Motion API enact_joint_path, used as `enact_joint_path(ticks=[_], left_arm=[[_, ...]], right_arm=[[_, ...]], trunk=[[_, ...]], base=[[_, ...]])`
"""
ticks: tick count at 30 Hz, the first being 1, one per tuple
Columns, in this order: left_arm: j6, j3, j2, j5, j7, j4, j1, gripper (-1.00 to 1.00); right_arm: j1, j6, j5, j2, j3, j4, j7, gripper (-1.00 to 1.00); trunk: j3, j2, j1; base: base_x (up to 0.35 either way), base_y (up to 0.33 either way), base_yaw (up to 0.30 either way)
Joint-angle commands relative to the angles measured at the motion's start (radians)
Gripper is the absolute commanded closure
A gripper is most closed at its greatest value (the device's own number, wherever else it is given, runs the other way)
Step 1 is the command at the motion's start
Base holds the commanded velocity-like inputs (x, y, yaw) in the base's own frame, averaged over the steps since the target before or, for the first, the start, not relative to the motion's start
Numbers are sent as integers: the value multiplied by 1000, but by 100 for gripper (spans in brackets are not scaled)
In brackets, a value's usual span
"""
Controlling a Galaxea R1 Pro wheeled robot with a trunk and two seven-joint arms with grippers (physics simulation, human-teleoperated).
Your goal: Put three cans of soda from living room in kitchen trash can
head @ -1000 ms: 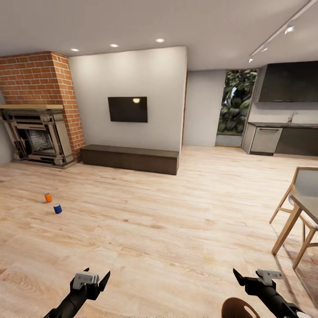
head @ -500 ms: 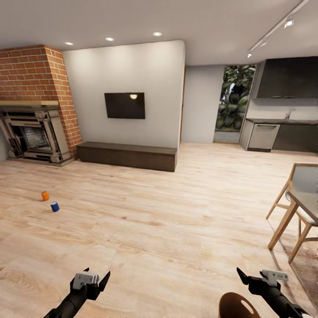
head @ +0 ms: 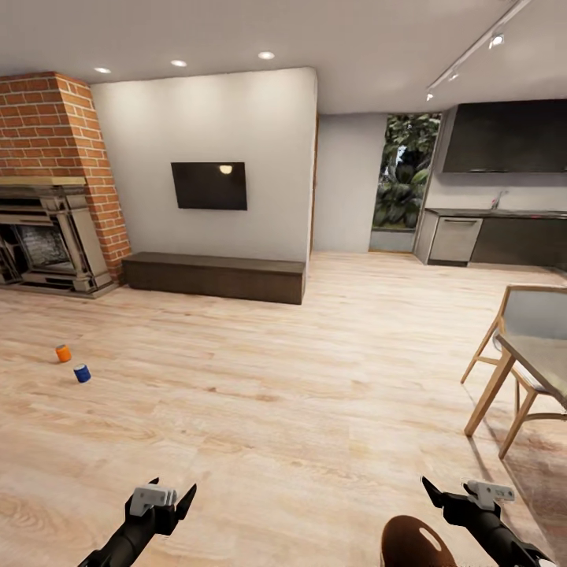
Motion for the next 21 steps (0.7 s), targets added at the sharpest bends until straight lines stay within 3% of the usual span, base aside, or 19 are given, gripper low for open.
enact_joint_path(ticks=[1,13,21], left_arm=[[0,0,0,0,0,0,0,-100],[0,0,0,0,0,0,0,-100],[0,0,0,0,0,0,0,-100]], right_arm=[[0,0,0,0,0,0,0,-100],[0,0,0,0,0,0,1,-100],[0,0,-1,0,-2,0,1,-100]], trunk=[[1,0,0],[9,0,0],[15,0,0]], base=[[74,0,-229],[81,6,-244],[119,126,-246]])
